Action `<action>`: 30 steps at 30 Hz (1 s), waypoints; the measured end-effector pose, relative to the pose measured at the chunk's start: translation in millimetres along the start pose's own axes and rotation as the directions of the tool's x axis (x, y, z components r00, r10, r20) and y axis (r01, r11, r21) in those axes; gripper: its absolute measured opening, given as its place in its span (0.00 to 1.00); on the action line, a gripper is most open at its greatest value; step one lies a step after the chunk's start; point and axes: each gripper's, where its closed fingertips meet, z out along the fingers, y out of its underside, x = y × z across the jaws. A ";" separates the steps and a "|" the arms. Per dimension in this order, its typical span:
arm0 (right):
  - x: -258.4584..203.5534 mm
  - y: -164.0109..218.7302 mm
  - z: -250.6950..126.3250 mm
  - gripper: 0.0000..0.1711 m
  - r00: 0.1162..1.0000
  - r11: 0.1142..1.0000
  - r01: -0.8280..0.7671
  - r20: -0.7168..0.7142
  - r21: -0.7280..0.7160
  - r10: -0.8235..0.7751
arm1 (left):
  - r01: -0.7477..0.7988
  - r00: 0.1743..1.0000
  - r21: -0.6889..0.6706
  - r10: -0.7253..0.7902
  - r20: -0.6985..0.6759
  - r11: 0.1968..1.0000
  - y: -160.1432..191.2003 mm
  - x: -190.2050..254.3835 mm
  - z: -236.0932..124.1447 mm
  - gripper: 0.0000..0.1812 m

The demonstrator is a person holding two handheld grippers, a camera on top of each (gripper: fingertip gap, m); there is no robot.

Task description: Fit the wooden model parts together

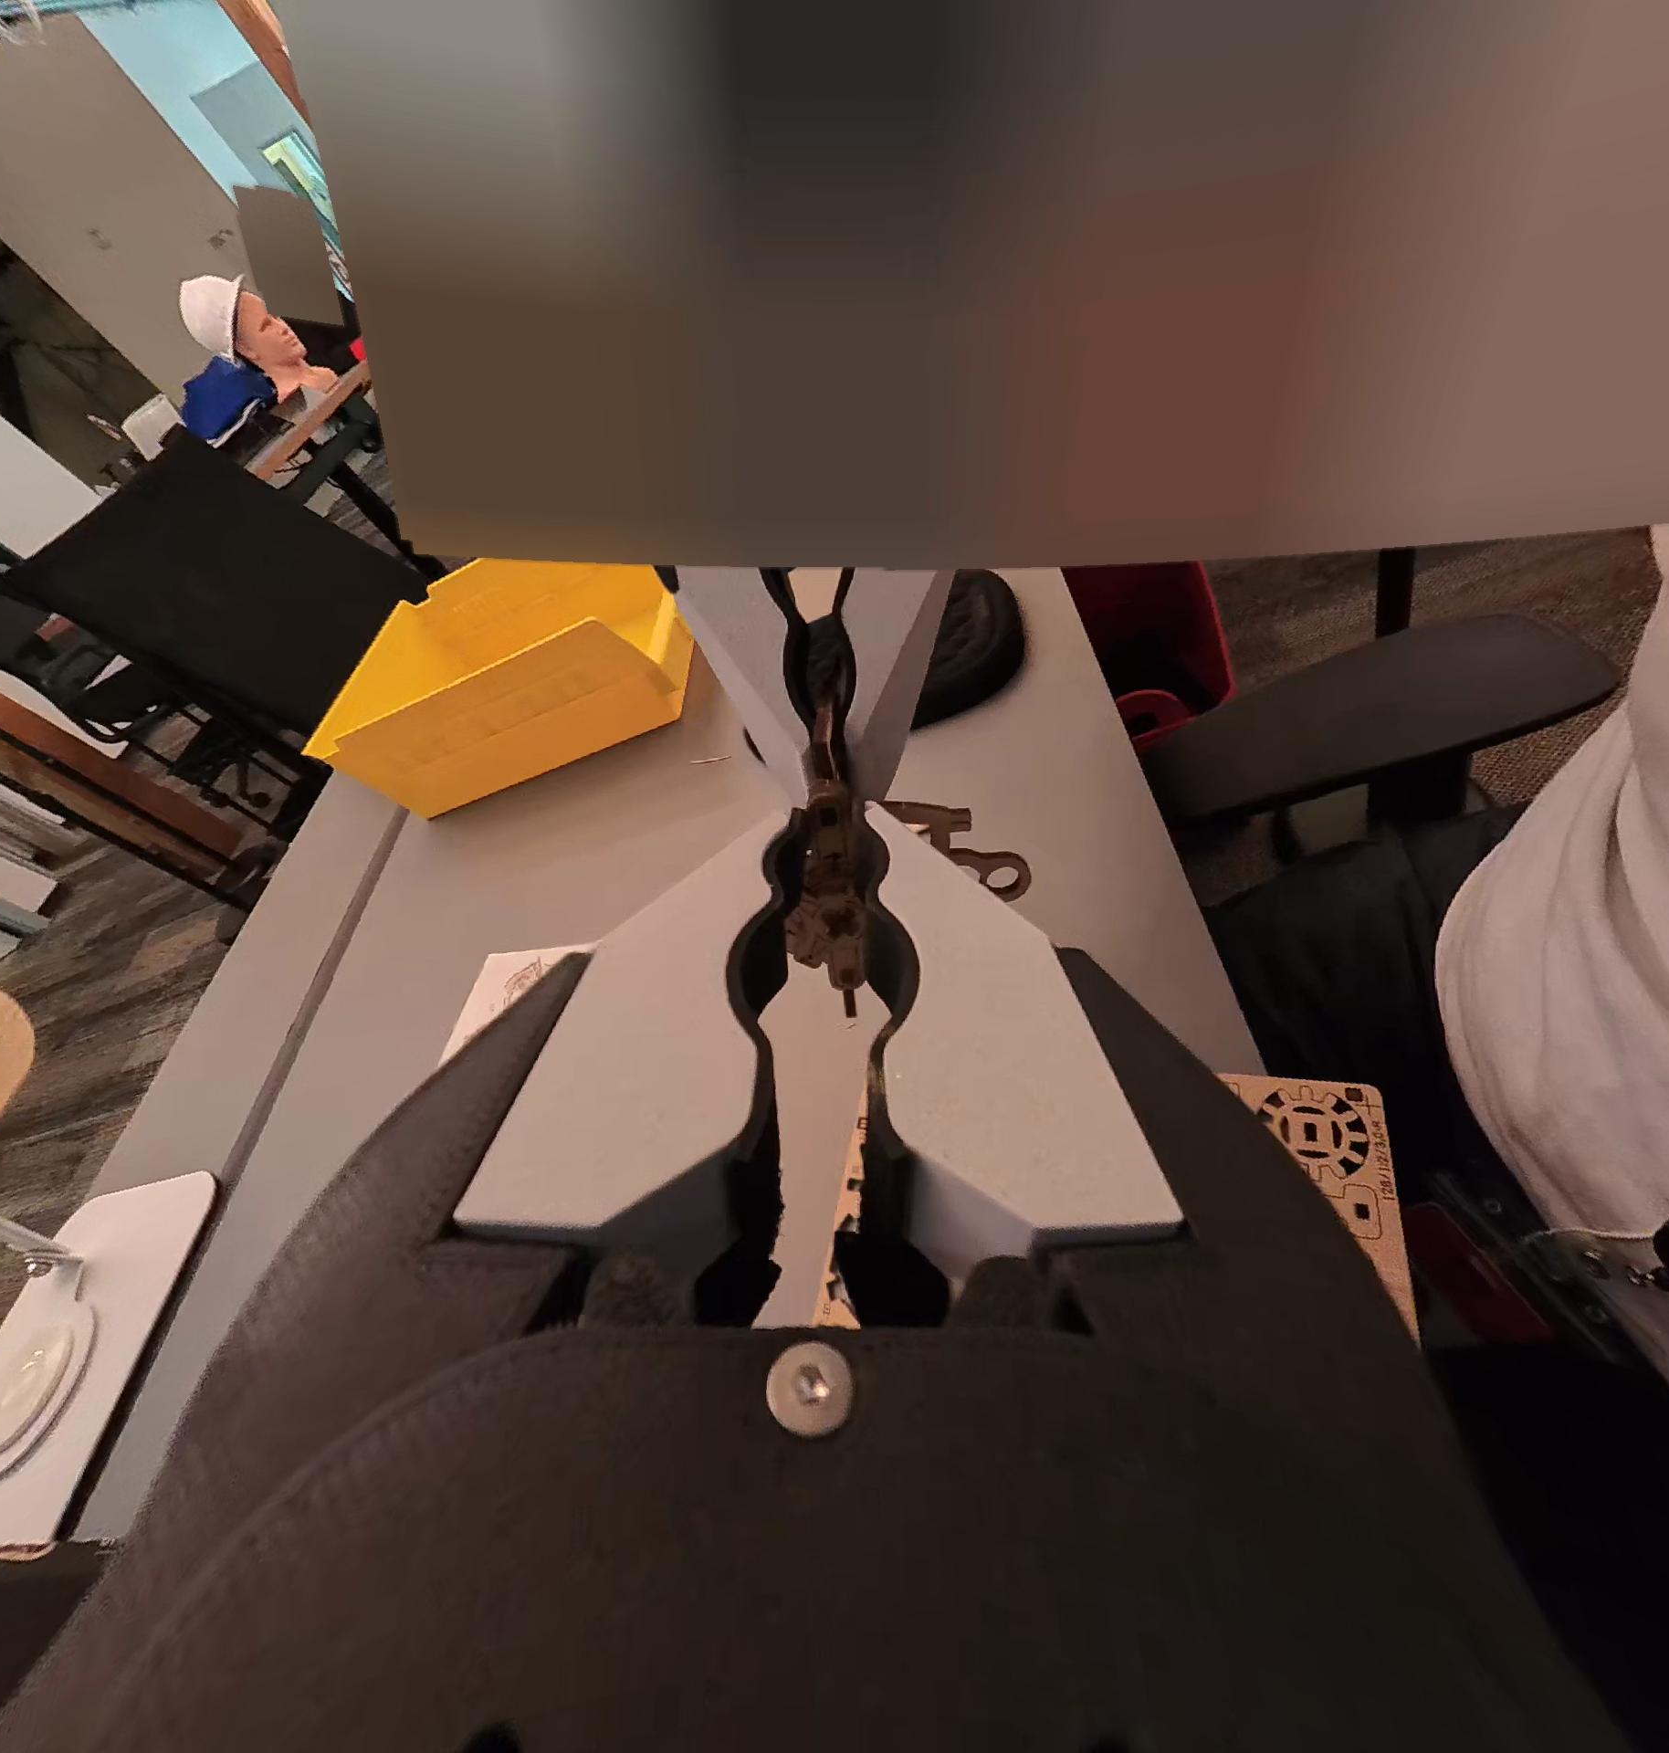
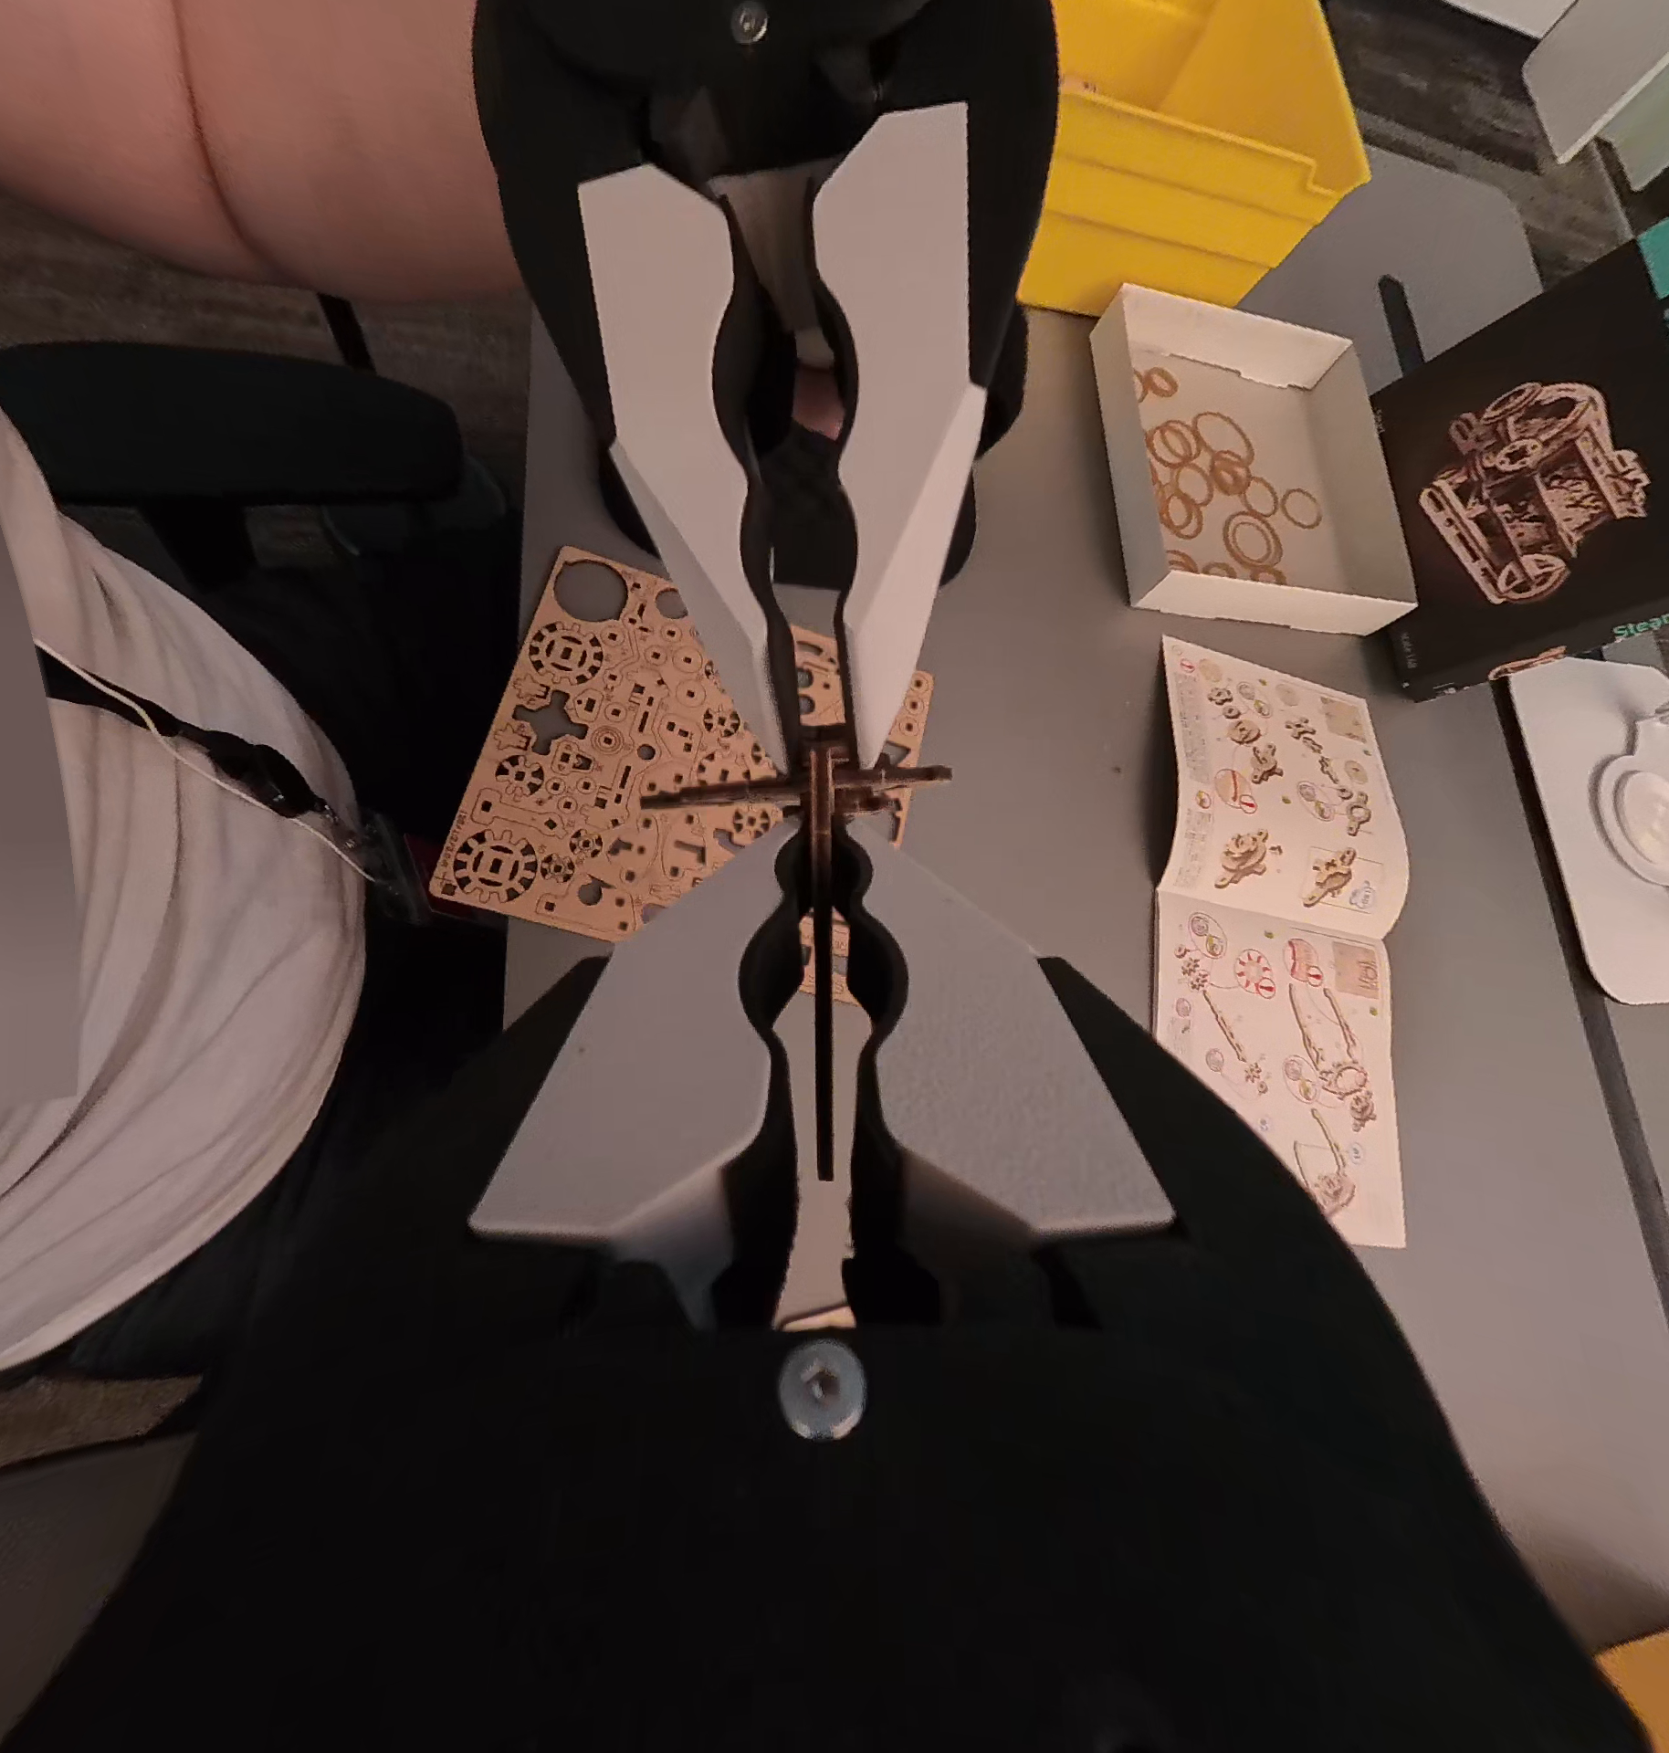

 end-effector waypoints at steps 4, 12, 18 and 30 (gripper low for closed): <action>0.8 -5.8 -2.9 0.00 1.000 0.998 -0.009 0.020 0.058 0.008 | 0.019 1.000 0.033 -0.019 -0.006 0.999 -6.1 -2.3 -3.0 0.04; 8.0 -13.2 -7.8 0.07 1.000 0.990 -0.030 0.003 0.137 0.029 | 0.043 0.999 0.089 -0.045 0.018 0.995 -12.8 -7.8 -8.9 0.03; 24.6 -19.1 -35.2 0.15 0.994 0.954 -0.008 -0.100 0.299 0.040 | 0.141 0.987 0.190 -0.153 0.048 0.972 -16.2 -22.5 -21.1 0.03; 30.1 -55.7 -48.4 0.08 0.975 0.503 -0.212 0.145 0.838 0.169 | 0.300 0.943 0.397 -0.331 0.010 0.867 -32.1 -36.5 -34.2 0.03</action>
